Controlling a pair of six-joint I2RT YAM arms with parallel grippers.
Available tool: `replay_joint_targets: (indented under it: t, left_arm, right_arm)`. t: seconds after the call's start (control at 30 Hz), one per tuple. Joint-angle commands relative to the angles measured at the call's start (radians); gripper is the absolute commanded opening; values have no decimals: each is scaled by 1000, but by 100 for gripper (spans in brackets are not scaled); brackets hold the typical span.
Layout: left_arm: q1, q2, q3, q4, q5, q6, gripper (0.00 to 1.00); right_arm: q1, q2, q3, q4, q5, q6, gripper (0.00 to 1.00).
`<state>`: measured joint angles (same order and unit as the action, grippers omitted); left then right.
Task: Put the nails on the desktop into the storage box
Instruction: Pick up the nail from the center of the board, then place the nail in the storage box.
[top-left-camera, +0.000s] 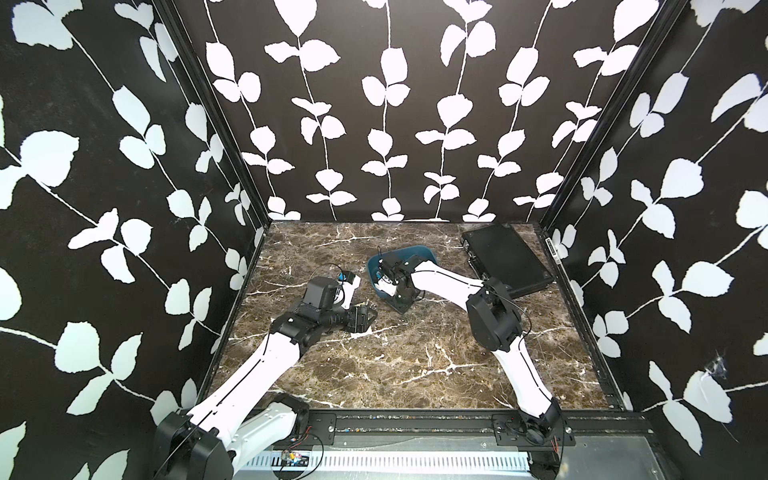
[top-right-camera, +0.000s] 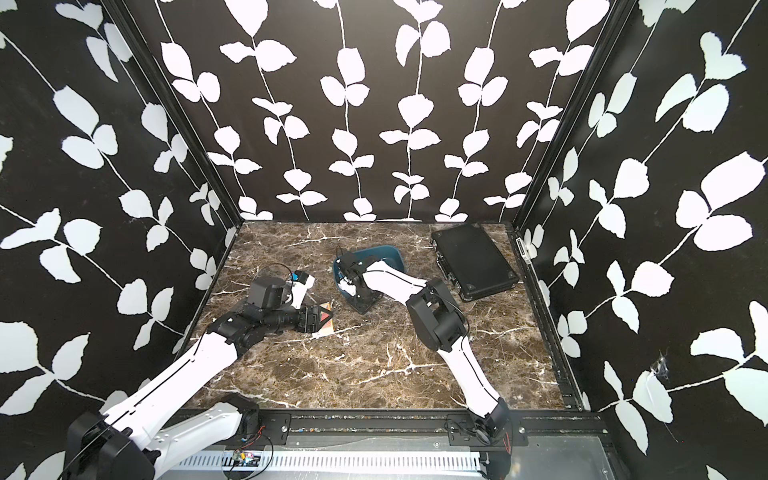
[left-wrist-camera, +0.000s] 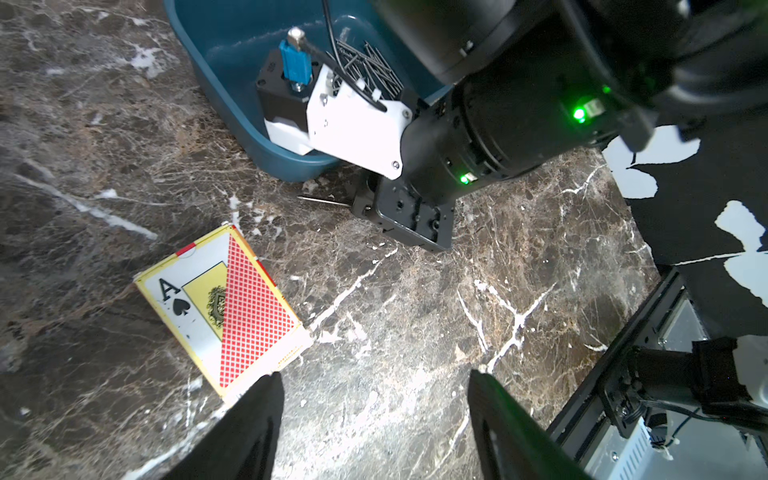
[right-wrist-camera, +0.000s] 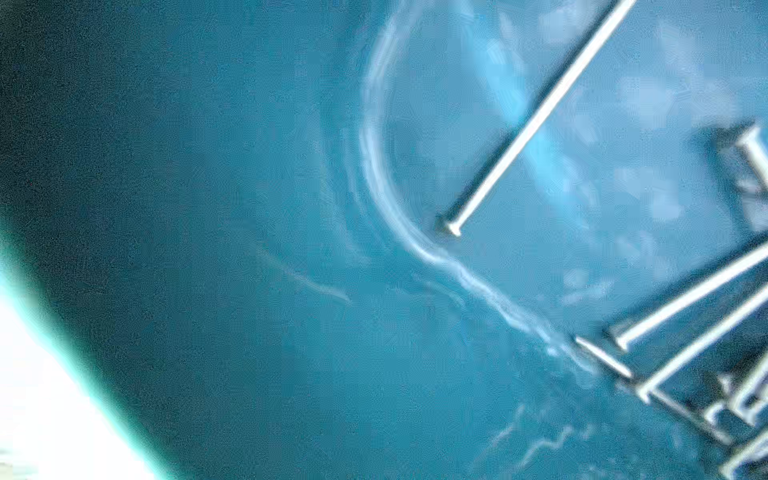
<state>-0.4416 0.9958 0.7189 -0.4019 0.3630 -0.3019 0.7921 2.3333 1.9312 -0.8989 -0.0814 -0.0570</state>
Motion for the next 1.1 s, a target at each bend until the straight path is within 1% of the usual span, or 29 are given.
replay_joint_targets:
  t: [0.0,0.17,0.3,0.4,0.67,0.77,0.93,1.0,1.07]
  left_arm:
    - [11,-27,-18,-38,-17,20,73]
    - [15,-42,-31,-31,-29,12,73]
    - [17,-44,-42,-6,-28,5,73]
    - [18,-35,-43,15,-24,3,73]
    - [20,-10,-23,52,-19,1,73]
    - [25,-2,-13,87,-10,-17,73]
    - [31,24,26,163,14,-35,73]
    - [30,50,45,188,34,-24,74]
    - [30,88,70,205,51,-7,74]
  right_arm:
    - [19,58,-9,54,-29,9,0]
    - [22,-17,-89,64,-39,40,0]
    - [22,-124,-205,121,-73,98,0]
    - [18,-182,-254,133,-103,132,0]
    - [-4,-333,-344,104,-214,194,0]
    - [-19,-402,-373,100,-278,236,0]
    - [-104,-489,-362,153,-365,383,0]
    - [-151,-491,-336,185,-385,460,0]
    - [-188,-466,-284,191,-379,518,0]
